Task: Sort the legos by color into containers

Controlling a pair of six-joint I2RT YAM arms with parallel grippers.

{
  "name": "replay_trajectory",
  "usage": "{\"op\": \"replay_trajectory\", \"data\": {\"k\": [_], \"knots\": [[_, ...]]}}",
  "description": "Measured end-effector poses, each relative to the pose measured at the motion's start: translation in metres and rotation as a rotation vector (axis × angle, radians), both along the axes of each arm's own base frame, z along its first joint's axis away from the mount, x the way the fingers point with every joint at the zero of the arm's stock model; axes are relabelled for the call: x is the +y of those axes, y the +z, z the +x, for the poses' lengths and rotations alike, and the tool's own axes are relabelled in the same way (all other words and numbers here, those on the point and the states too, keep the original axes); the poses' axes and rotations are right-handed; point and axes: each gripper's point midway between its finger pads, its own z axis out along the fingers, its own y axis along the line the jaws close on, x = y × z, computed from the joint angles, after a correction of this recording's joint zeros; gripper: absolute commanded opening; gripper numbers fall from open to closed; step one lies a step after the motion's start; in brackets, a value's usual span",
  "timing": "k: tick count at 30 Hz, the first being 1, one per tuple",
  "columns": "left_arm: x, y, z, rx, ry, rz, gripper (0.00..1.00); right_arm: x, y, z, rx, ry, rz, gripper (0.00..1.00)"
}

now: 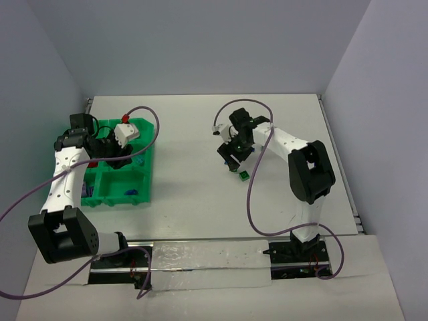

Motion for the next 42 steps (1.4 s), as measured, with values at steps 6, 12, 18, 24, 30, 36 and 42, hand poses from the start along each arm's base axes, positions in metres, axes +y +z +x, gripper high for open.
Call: {"op": "replay_trajectory", "data": {"k": [6,12,18,24,30,36,42], "knots": [[-0.004,0.002,0.001,0.003,0.009,-0.027,0.59,-0.023,-0.024,-0.016,0.041,-0.079,-0.1,0.83],[-0.009,0.004,0.005,-0.008,0.013,-0.04,0.59,-0.035,-0.031,-0.02,0.045,-0.149,-0.16,0.69],[-0.012,0.007,0.01,-0.022,0.016,-0.047,0.59,-0.037,-0.031,-0.019,0.045,-0.191,-0.171,0.55],[-0.013,0.007,0.016,-0.021,0.047,-0.067,0.6,-0.039,-0.033,-0.02,0.049,-0.215,-0.177,0.39],[-0.016,0.004,0.028,0.012,0.101,-0.123,0.71,-0.037,-0.033,-0.022,0.058,-0.217,-0.15,0.01],[-0.029,0.03,0.055,0.006,0.147,-0.247,0.85,-0.025,-0.019,-0.017,0.105,-0.206,0.019,0.0],[-0.042,0.059,0.092,-0.021,0.167,-0.379,0.91,0.011,0.049,0.027,0.055,-0.206,0.318,0.0]]}}
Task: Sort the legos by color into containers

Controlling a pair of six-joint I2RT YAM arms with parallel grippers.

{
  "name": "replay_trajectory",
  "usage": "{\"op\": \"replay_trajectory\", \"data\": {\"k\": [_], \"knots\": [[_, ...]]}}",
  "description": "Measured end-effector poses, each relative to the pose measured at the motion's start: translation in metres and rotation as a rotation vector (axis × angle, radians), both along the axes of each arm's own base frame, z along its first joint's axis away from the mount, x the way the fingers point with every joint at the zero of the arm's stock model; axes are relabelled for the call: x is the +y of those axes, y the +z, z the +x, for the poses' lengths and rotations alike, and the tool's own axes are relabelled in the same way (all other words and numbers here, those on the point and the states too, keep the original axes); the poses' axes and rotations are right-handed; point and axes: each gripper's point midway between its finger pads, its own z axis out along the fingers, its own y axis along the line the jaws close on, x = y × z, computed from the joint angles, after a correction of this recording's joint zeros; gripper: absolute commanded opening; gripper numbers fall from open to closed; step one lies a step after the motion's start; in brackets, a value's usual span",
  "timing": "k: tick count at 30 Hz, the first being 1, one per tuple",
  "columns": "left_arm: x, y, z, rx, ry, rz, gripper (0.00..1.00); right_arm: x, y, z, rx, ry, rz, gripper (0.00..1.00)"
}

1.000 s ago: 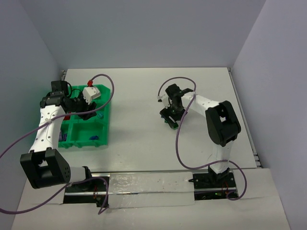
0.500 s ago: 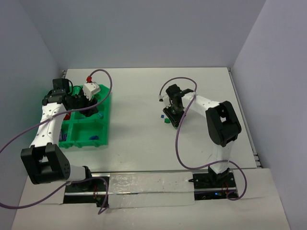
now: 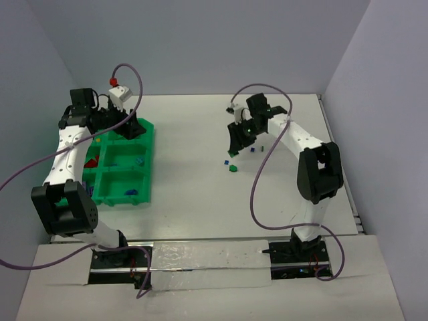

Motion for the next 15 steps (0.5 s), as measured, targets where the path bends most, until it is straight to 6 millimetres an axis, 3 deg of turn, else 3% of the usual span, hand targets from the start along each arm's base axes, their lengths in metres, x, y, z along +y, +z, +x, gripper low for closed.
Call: {"op": "replay_trajectory", "data": {"k": [3,5,10,15], "knots": [[-0.02,0.004,0.005,-0.018,-0.022,-0.055,0.92,0.027,0.045,0.024,-0.038,0.001,0.169,0.0],[-0.042,0.003,0.005,-0.03,-0.06,-0.081,0.95,0.043,0.063,0.035,-0.04,0.01,0.265,0.0],[-0.103,-0.005,-0.007,-0.021,-0.149,-0.132,0.99,0.066,0.067,0.041,0.088,-0.034,0.402,0.0],[-0.152,0.005,-0.014,-0.041,-0.202,-0.171,0.98,0.078,0.078,0.045,0.194,-0.115,0.499,0.0]]}}
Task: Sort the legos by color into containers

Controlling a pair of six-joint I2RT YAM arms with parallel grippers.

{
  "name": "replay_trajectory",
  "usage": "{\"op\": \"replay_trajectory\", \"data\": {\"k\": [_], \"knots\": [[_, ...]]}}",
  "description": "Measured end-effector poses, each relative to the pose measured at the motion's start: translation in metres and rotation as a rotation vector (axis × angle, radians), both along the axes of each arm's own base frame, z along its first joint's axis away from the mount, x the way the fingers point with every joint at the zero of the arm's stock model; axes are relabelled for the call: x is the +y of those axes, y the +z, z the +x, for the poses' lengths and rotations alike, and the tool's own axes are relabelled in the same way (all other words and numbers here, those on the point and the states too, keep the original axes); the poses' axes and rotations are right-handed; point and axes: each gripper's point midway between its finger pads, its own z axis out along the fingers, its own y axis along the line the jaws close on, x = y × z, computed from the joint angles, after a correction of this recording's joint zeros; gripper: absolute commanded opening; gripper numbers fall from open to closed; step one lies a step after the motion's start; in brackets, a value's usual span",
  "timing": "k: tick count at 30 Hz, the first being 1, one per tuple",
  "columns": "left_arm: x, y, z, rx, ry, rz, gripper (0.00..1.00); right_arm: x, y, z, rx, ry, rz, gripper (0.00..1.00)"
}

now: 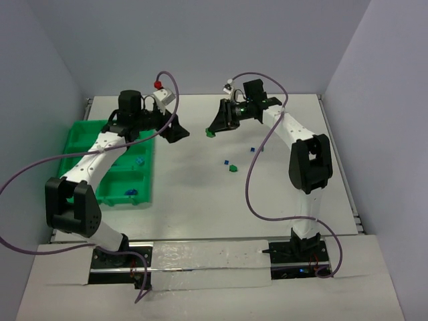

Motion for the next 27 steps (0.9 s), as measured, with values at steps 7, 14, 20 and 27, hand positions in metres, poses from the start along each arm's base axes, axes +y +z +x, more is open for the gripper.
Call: {"op": "replay_trajectory", "data": {"k": [7,14,20,27], "knots": [[-0.046,-0.013,0.0,0.055,-0.001,-0.031,0.94,0.005,0.005,0.011,0.124,-0.129,0.041,0.0],[-0.065,-0.018,0.026,0.14,0.082,-0.067,0.89,-0.005,-0.005,0.029,0.213,-0.321,-0.025,0.0],[-0.075,-0.016,0.045,0.224,0.13,-0.126,0.84,-0.008,-0.004,0.035,0.245,-0.392,-0.033,0.0],[-0.083,-0.032,0.051,0.324,0.156,-0.157,0.81,-0.008,0.005,0.037,0.245,-0.41,-0.02,0.0]]}}
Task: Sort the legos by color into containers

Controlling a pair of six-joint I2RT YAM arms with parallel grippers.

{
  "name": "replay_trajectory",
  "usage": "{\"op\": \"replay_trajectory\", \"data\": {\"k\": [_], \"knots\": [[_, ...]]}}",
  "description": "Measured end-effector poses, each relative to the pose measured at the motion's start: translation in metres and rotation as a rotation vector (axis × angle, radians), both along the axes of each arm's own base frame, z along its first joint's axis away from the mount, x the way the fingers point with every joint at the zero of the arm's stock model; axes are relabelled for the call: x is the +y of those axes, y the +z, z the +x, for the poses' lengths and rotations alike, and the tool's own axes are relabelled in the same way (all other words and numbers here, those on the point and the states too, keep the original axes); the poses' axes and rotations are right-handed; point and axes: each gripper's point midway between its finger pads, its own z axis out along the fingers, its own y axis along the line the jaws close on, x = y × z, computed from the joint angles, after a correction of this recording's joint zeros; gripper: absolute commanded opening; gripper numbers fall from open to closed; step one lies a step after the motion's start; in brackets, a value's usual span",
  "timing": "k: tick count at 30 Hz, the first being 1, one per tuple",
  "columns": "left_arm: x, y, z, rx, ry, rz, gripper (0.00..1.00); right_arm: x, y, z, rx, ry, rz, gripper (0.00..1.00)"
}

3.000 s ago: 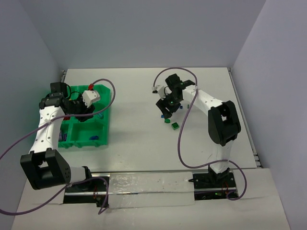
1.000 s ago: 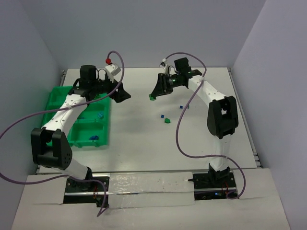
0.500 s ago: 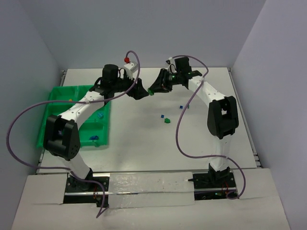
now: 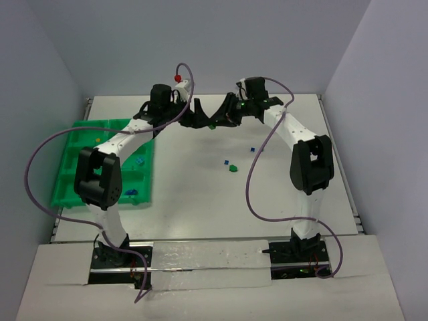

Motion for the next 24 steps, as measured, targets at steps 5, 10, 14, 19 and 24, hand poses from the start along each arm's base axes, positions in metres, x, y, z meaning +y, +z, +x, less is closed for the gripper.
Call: {"op": "replay_trajectory", "data": {"k": [5,10,14,19,24], "knots": [[-0.005,-0.002,-0.003,0.021,-0.003,-0.009,0.79,0.002,0.004,0.002,0.001,-0.006,0.014,0.0],[-0.012,-0.001,-0.005,0.026,-0.012,-0.012,0.75,0.004,0.007,0.0,0.005,0.001,0.031,0.0],[-0.018,0.0,0.004,0.029,-0.009,-0.019,0.67,0.004,0.009,0.002,0.001,-0.002,0.039,0.0],[-0.025,-0.005,0.006,0.047,-0.011,-0.018,0.45,0.002,0.011,0.006,-0.011,-0.014,0.043,0.0],[-0.027,-0.009,0.007,0.069,-0.001,-0.017,0.14,0.0,0.011,0.01,-0.017,-0.03,0.039,0.27]]}}
